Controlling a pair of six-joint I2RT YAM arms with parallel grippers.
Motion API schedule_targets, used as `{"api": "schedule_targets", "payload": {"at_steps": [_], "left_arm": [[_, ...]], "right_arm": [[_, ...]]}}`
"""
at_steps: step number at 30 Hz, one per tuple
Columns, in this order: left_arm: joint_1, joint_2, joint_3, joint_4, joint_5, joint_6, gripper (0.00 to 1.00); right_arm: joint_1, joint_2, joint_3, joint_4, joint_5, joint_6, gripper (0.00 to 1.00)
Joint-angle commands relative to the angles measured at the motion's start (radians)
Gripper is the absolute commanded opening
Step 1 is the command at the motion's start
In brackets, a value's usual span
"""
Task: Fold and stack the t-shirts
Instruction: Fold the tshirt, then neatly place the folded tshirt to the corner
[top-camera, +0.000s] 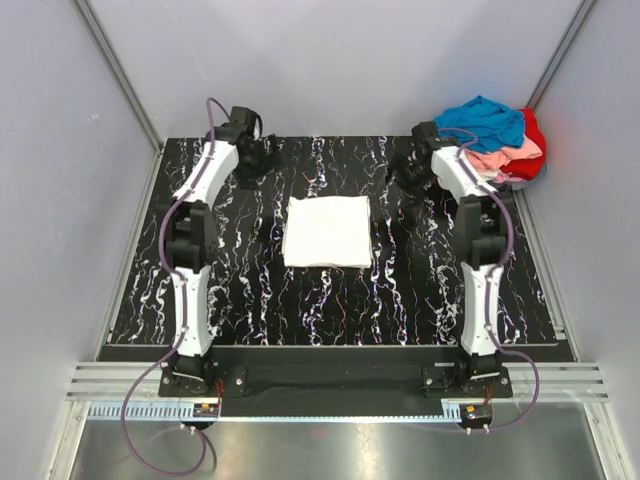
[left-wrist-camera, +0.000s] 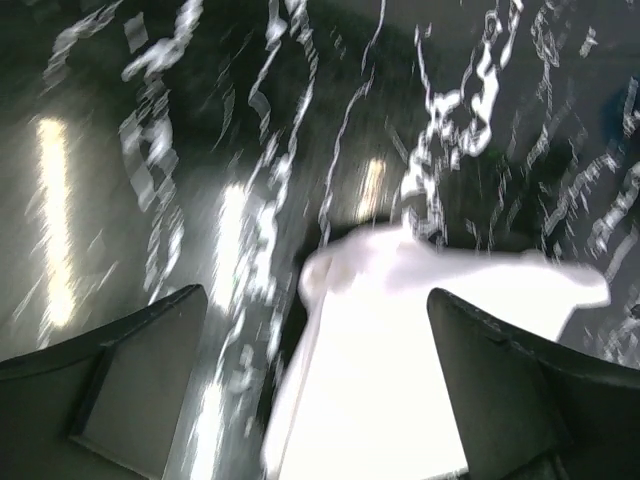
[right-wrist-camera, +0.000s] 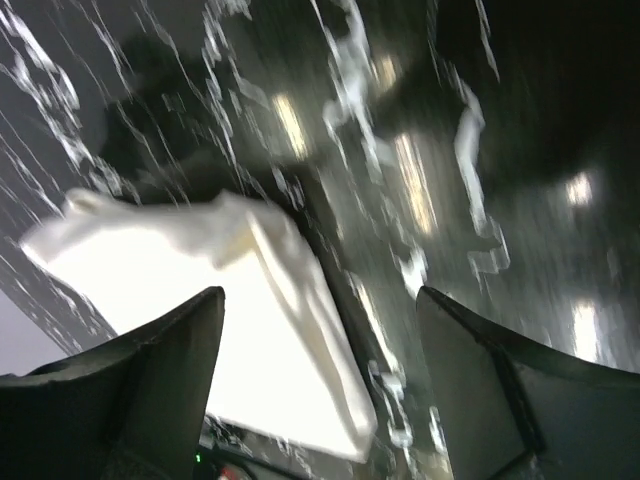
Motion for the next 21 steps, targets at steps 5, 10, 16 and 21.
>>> {"api": "schedule_targets", "payload": {"at_steps": [5, 10, 16, 21], "left_arm": [[0.007, -0.382, -0.475, 0.196, 0.09, 0.002, 0.87], [-0.022, -0.505, -0.853, 0.417, 0.138, -0.023, 0.84], [-0.047, -0.5, -1.04, 0.609, 0.205, -0.057, 0.87], [-0.056, -0.451, -1.069, 0.683, 0.222, -0.077, 0.9]], "right_arm": [[0.048, -0.59, -0.727, 0.374, -0.068, 0.074, 0.85], [0.208, -0.851, -1.154, 0.592, -0.215, 0.121, 0.86], [0.381, -1.06, -1.553, 0.99, -0.251, 0.288, 0.9], [0.417, -1.095, -1.697, 1.208, -0.239, 0.358, 0.9]]}}
